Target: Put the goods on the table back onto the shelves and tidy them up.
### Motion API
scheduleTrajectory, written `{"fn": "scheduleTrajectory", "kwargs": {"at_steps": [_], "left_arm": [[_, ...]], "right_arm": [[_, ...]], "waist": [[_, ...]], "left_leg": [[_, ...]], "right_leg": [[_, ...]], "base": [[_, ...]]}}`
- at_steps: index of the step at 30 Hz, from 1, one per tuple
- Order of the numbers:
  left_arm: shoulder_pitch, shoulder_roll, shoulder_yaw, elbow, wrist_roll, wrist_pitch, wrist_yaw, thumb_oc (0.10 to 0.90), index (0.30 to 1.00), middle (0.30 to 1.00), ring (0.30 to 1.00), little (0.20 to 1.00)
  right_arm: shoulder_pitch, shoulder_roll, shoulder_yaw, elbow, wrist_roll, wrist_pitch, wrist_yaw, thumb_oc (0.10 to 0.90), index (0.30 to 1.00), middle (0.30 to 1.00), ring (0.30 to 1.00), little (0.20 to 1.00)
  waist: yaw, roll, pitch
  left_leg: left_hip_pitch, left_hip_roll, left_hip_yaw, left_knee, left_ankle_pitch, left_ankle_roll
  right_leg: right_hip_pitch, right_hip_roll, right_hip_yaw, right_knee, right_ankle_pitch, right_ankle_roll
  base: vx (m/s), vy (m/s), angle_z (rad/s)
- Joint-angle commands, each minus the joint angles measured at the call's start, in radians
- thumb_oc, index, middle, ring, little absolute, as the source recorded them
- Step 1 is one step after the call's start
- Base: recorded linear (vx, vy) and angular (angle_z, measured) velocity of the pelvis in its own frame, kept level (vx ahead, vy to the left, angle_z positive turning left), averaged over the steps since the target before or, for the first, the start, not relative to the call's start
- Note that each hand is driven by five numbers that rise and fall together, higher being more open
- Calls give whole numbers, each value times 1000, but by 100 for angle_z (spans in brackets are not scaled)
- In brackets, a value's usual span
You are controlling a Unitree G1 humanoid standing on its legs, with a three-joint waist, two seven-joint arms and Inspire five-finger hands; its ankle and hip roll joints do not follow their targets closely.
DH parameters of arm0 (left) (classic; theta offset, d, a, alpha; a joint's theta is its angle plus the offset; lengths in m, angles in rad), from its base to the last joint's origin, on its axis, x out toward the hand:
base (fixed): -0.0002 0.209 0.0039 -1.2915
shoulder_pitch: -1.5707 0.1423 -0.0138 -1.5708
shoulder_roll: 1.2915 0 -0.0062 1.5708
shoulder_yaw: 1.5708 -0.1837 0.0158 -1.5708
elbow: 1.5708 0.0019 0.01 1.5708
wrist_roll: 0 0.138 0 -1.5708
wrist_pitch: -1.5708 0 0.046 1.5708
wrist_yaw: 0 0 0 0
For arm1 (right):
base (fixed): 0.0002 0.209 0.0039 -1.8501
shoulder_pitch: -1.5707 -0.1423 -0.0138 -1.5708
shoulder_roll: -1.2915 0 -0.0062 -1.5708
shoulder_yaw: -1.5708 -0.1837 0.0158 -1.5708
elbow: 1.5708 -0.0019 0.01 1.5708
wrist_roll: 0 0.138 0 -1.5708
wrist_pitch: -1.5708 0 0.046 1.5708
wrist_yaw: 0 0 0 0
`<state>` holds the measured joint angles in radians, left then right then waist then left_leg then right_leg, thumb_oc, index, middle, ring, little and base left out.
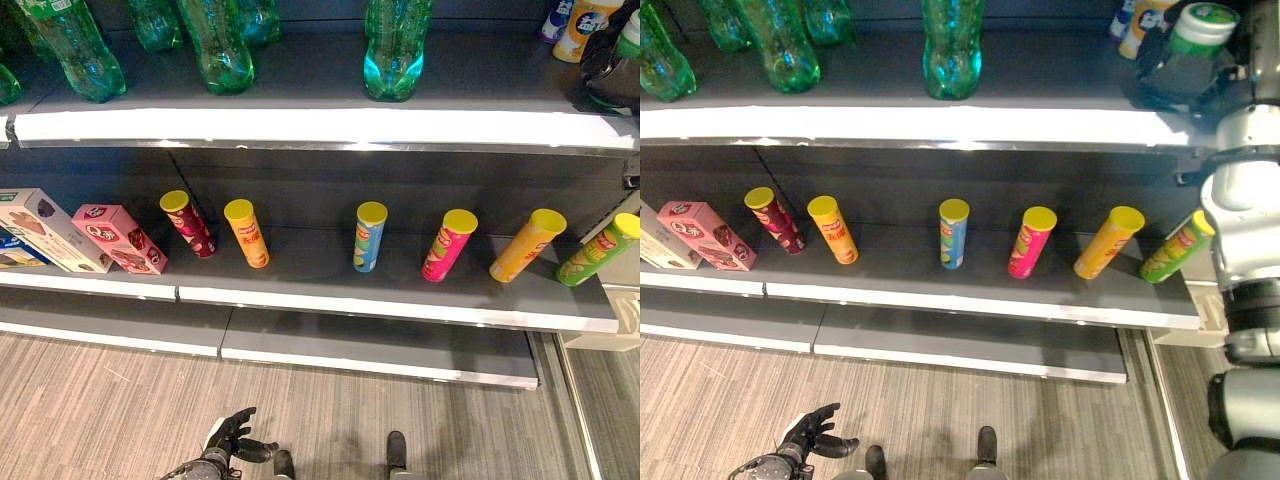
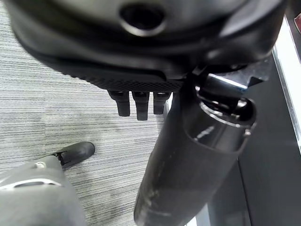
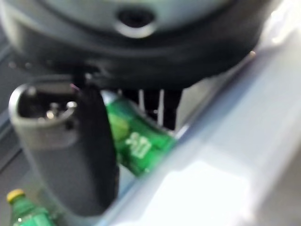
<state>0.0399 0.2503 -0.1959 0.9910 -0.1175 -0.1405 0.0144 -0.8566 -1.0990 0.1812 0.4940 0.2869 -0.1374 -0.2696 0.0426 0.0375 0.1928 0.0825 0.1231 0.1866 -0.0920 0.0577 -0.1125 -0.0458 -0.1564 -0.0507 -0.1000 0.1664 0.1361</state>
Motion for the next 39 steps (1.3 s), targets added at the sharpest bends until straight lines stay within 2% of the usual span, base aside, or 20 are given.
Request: {"fn": "scheduleTrajectory", "kwargs": {"at_steps": [1, 11, 29, 34, 39], "left_arm": [[-54, 76, -73, -56, -18, -23, 15, 800, 900, 900, 900, 900], [-53, 79, -73, -66, -25, -23, 12, 800, 900, 900, 900, 900], [-57, 78, -78, -80, -23, -15, 14, 800, 900, 900, 900, 900], [-59, 79, -81, -88, -31, -14, 13, 800, 900, 900, 900, 900], [-58, 78, -87, -103, -37, -12, 14, 800, 900, 900, 900, 900]], "right_arm": [[-124, -70, -41, -39, 8, -56, -40, 800, 900, 900, 900, 900], [-129, -63, -44, -39, 15, -59, -46, 800, 900, 900, 900, 900], [-137, 0, -37, -66, 27, -60, -51, 800, 900, 900, 900, 900], [-145, 16, -36, -51, 72, -65, -43, 800, 900, 900, 900, 900], [-144, 41, -47, -30, 170, -78, -23, 800, 900, 900, 900, 900]], "waist": [[43, -51, -1], [47, -52, 1], [62, -49, -2], [63, -49, -1], [63, -49, 0]], "left_leg": [[63, 27, 3, 5, -118, -50], [62, 26, 2, 5, -118, -49], [60, 22, -4, 5, -121, -46], [60, 21, -5, 5, -121, -45], [60, 21, -5, 5, -120, -45]], "right_leg": [[52, -64, -55, 144, -260, 66], [51, -64, -57, 144, -260, 66], [49, -69, -68, 147, -258, 67], [50, -69, -71, 148, -258, 67], [50, -69, -72, 149, -258, 66]], "base": [[0, 0, 0], [0, 0, 0], [0, 0, 0], [0, 0, 0], [0, 0, 0]]}}
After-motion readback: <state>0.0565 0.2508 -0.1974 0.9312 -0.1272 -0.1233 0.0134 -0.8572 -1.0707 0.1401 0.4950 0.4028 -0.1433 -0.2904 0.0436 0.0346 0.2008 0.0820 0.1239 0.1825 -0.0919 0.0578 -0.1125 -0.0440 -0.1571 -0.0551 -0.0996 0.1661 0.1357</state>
